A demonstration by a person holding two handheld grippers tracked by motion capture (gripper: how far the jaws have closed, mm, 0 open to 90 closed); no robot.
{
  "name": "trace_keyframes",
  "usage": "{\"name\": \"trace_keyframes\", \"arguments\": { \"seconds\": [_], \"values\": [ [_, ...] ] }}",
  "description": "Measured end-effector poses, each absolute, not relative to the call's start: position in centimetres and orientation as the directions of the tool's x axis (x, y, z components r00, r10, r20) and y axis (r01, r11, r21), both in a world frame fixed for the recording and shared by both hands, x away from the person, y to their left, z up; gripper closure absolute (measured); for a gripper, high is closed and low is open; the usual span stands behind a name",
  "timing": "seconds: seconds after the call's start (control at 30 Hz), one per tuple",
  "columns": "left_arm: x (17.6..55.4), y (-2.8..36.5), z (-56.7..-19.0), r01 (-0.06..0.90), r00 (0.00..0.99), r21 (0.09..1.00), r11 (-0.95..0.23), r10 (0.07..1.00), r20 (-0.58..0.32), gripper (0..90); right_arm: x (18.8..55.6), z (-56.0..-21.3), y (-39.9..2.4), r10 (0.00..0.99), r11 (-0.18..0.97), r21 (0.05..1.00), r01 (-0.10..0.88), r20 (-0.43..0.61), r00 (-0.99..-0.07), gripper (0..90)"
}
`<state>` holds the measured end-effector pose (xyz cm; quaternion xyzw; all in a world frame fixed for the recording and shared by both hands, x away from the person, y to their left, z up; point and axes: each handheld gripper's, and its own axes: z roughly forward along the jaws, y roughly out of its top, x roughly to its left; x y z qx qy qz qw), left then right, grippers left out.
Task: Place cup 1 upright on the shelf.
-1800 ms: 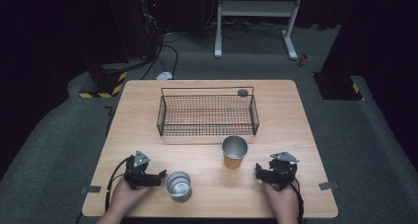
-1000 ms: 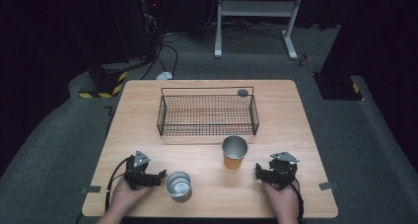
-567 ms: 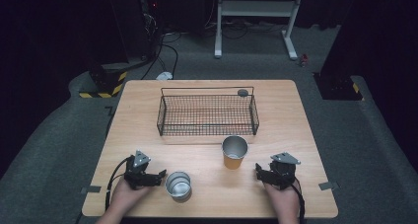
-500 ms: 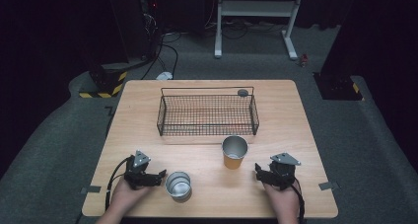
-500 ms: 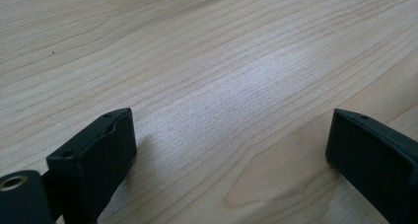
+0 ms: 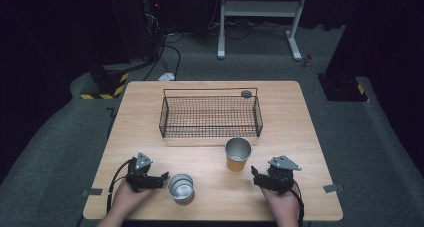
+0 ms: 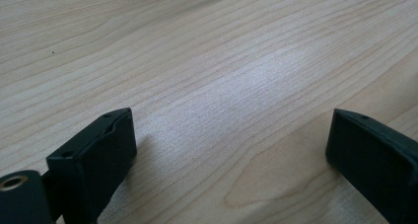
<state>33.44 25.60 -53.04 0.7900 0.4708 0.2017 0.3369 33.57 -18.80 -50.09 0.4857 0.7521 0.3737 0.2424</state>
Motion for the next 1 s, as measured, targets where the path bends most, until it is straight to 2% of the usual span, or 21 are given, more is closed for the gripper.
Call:
{"name": "trace_keyframes", "arguments": {
  "seconds": [0.17, 0.6, 0.83, 1.0],
  "values": [
    [33.4, 25.6, -53.0, 0.608, 0.476, 0.722, -0.331, 0.879, 0.002, 5.5, 33.2, -49.8, -18.0, 0.888, 0.264, 0.813, 0.519, 0.005, -0.459, 13.8],
    [33.4, 25.6, -53.0, 0.606, 0.48, 0.722, -0.335, 0.877, 0.005, 6.1, 32.8, -49.4, -16.2, 0.865, 0.27, 0.829, 0.489, 0.013, -0.501, 13.1],
    [33.4, 25.6, -53.0, 0.606, 0.478, 0.723, -0.332, 0.878, 0.003, 6.1, 33.0, -49.3, -14.6, 0.851, 0.28, 0.851, 0.445, -0.005, -0.525, 7.8],
    [33.4, 25.6, -53.0, 0.604, 0.481, 0.723, -0.335, 0.877, 0.004, 6.2, 33.5, -49.1, -14.0, 0.845, 0.269, 0.86, 0.433, 0.005, -0.535, 7.6]
  ]
}}
